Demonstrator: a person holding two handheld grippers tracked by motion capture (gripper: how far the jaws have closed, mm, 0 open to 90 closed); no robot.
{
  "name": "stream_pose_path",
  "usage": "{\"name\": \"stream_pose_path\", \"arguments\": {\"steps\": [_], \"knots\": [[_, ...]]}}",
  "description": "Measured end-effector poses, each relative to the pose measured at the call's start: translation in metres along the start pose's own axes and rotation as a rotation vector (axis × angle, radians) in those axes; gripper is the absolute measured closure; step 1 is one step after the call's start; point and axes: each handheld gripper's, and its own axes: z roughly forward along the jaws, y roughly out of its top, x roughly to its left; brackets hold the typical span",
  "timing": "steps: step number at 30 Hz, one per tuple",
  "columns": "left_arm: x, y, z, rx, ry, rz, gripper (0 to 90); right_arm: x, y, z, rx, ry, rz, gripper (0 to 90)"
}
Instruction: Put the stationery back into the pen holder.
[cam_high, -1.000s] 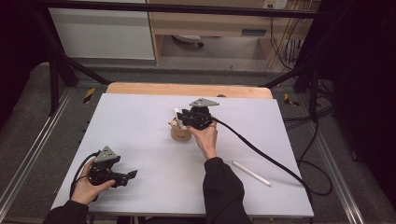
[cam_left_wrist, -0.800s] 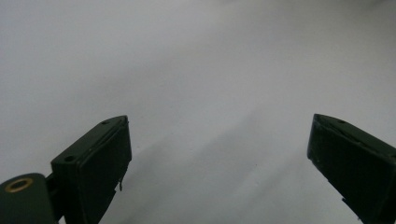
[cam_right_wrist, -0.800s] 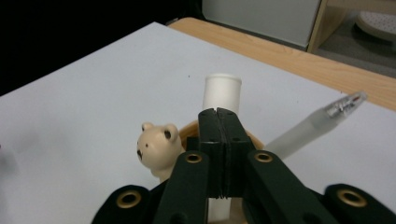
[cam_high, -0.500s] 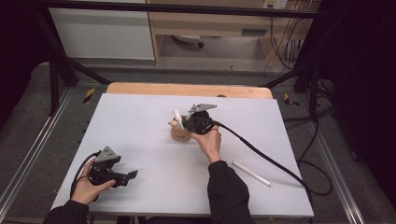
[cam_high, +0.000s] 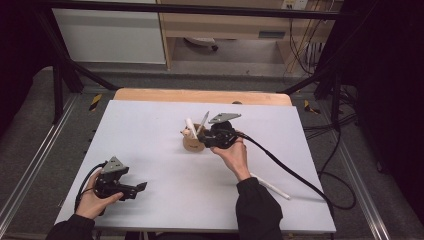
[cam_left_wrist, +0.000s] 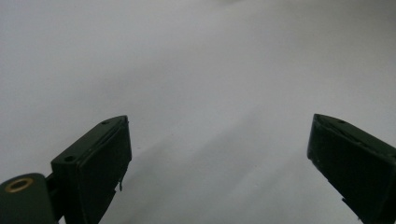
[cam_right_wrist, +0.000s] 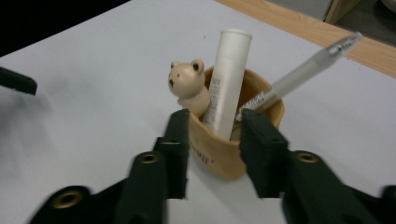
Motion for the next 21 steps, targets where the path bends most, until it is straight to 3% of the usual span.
{"name": "stream_pose_path", "arguments": {"steps": [4, 11, 17, 21], "knots": [[0.000, 0.000, 0.000, 0.001, 0.001, -0.001, 6.4, 0.000, -0.009, -0.021, 0.045, -0.002, -0.001, 39.9], [0.001, 0.000, 0.000, 0.003, 0.005, -0.004, 5.7, -0.010, -0.032, -0.052, 0.091, -0.036, 0.010, 15.7], [0.000, 0.000, 0.001, 0.008, 0.003, 0.002, 5.2, -0.019, -0.052, -0.071, 0.160, -0.036, 0.004, 5.6], [-0.001, 0.000, 0.001, 0.012, 0.002, 0.005, 5.0, -0.024, -0.066, -0.082, 0.174, -0.033, 0.009, 3.6]]}}
